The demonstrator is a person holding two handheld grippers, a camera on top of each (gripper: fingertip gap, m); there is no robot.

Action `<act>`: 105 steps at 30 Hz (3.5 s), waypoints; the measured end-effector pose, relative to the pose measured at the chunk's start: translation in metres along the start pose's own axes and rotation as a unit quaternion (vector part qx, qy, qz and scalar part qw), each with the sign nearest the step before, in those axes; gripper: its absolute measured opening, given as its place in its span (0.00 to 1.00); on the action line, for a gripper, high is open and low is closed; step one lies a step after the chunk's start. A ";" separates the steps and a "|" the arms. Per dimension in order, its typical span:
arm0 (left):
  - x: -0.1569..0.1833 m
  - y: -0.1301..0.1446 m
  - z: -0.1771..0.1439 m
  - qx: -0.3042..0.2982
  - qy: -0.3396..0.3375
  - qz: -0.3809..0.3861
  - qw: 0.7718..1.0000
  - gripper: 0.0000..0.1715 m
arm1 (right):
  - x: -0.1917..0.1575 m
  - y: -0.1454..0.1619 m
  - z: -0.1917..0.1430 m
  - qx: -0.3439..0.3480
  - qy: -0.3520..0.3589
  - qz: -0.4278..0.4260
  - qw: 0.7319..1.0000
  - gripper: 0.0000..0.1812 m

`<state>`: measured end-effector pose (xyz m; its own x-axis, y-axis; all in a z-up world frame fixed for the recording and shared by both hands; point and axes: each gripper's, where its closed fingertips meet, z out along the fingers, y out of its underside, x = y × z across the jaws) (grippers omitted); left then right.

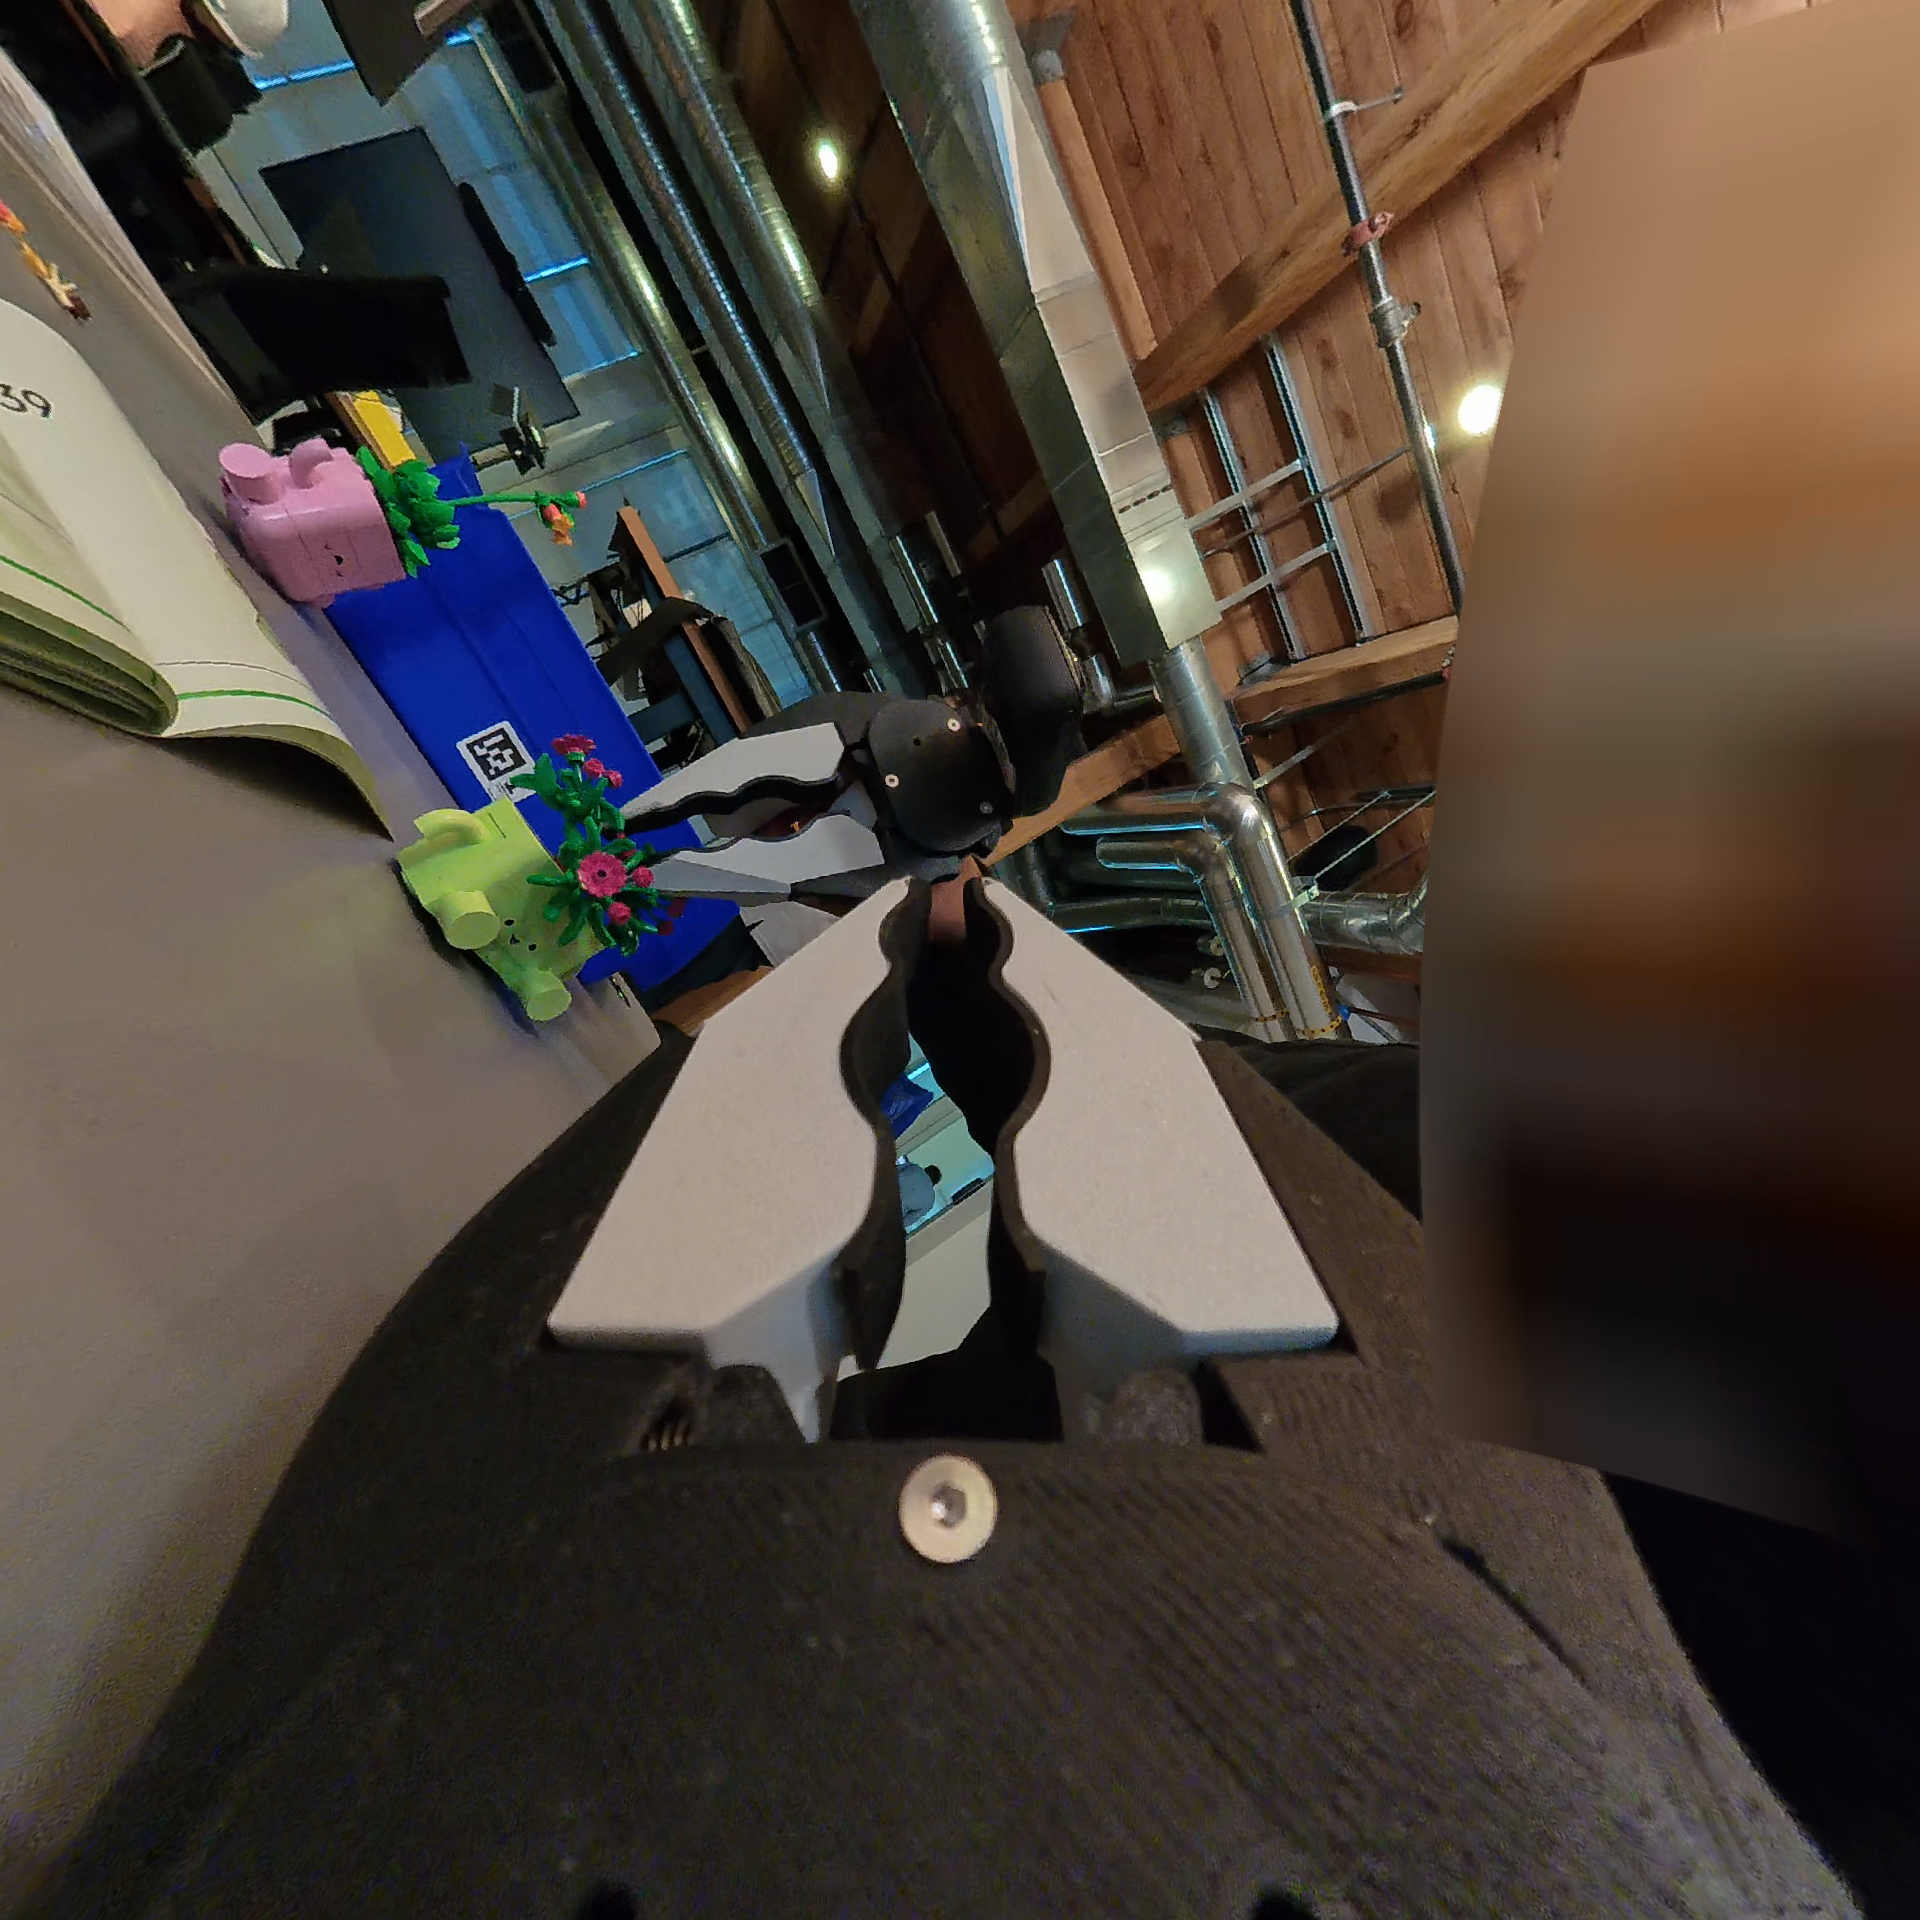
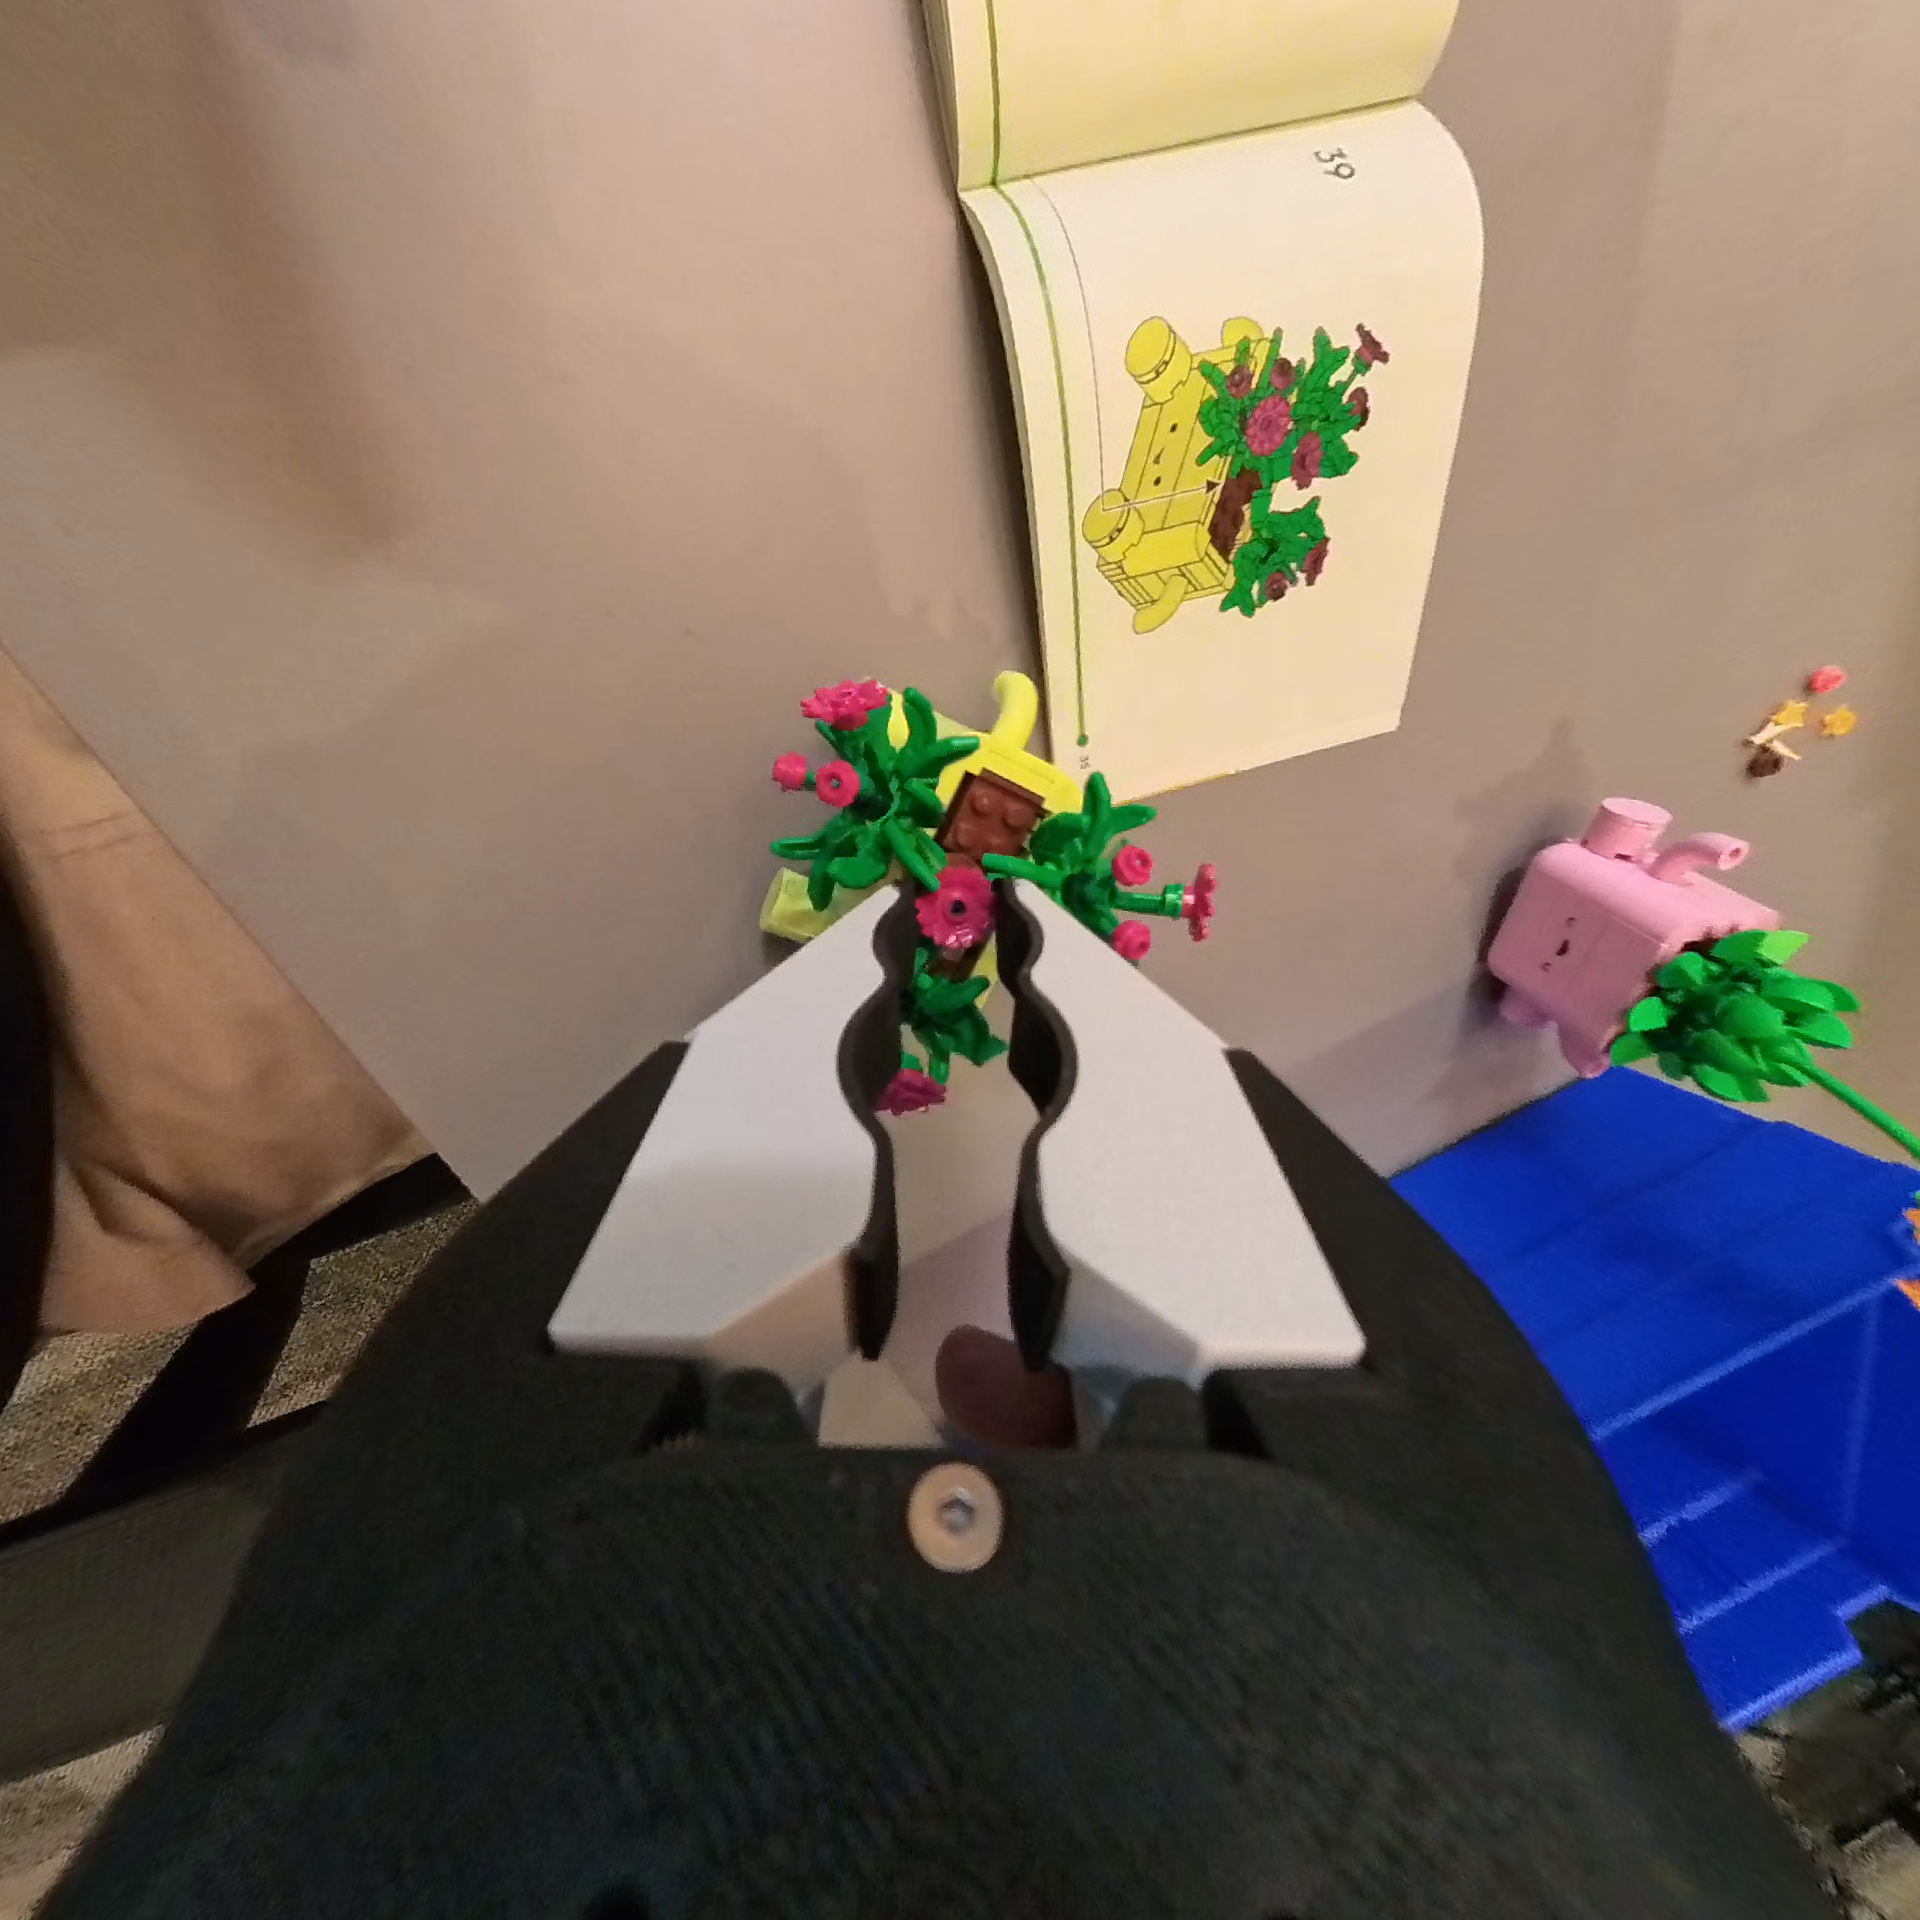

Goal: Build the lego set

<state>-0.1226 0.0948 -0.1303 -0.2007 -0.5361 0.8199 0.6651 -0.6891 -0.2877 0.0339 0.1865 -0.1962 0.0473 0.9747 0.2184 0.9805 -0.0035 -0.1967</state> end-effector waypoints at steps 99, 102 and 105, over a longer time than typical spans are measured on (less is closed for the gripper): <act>-0.112 0.082 0.085 -0.411 -0.453 0.475 0.633 0.26 | -0.060 -0.007 0.011 0.399 -0.168 0.222 0.874 0.21; -0.112 0.082 0.085 -0.406 -0.451 0.461 0.648 0.26 | -0.060 -0.007 0.010 0.401 -0.169 0.222 0.872 0.21; -0.111 0.082 0.084 -0.400 -0.447 0.442 0.667 0.26 | -0.059 -0.007 0.008 0.407 -0.170 0.224 0.869 0.21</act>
<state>0.0145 0.1384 -0.2030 0.7622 -0.6470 0.0203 -0.4290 -0.5283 -0.7327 0.0232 0.1310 -0.2155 0.1952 0.9262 -0.3225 0.4116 -0.3759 -0.8303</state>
